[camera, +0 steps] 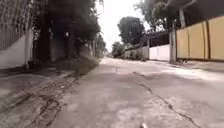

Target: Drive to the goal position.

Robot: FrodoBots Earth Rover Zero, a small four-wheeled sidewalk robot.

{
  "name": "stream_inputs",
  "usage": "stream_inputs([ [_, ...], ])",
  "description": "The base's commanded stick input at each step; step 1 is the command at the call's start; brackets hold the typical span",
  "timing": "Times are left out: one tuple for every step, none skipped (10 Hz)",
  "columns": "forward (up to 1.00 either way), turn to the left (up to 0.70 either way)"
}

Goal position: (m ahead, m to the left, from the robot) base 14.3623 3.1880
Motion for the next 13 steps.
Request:
stream_inputs([
  [0.70,0.00],
  [0.70,0.00],
  [0.70,0.00],
  [0.70,0.00],
  [0.70,0.00],
  [0.70,0.00],
  [0.70,0.00],
  [0.70,0.00],
  [0.70,0.00],
  [0.70,0.00],
  [0.70,0.00],
  [0.70,0.00],
  [0.70,0.00],
])
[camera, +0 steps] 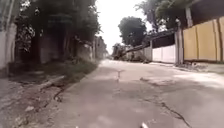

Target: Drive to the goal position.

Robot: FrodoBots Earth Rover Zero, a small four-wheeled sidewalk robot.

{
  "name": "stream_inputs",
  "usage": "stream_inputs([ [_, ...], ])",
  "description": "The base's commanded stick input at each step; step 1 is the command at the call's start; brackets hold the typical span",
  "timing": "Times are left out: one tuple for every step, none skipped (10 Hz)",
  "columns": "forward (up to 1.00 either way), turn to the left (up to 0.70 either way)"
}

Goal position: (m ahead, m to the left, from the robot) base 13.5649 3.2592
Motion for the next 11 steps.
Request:
stream_inputs([
  [0.70,0.00],
  [0.70,0.00],
  [0.70,0.01],
  [0.70,0.08],
  [0.70,0.27],
  [0.70,0.25],
  [0.70,0.09],
  [0.70,0.01],
  [0.70,0.03],
  [0.70,0.09],
  [0.70,0.06],
])
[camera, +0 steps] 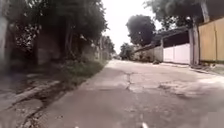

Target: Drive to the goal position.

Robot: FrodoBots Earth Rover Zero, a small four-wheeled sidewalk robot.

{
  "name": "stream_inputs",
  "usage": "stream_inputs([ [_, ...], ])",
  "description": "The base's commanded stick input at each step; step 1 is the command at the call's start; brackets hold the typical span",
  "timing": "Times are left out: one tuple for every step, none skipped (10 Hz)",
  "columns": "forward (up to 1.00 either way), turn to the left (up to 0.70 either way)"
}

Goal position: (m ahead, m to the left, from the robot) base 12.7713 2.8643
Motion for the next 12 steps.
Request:
stream_inputs([
  [0.70,0.02],
  [0.70,0.01],
  [0.70,0.13],
  [0.70,0.24],
  [0.70,0.21],
  [0.70,0.08],
  [0.70,0.00],
  [0.70,0.00],
  [0.70,0.00],
  [0.70,0.00],
  [0.70,0.00],
  [0.70,0.00],
])
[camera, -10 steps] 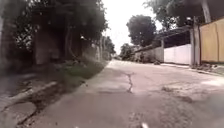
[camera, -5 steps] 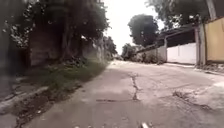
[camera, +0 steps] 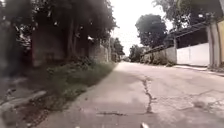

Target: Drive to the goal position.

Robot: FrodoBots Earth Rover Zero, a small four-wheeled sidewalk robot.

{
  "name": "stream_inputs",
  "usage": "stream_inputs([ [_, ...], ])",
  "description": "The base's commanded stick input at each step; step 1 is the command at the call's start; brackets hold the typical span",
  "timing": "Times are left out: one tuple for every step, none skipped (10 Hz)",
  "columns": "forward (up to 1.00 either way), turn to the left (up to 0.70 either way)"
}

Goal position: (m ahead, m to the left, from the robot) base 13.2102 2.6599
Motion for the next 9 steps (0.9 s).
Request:
stream_inputs([
  [0.70,0.00],
  [0.70,0.00],
  [0.70,-0.01],
  [0.70,-0.05],
  [0.70,-0.17],
  [0.70,-0.01],
  [0.70,0.00],
  [0.70,0.00],
  [0.70,0.00],
])
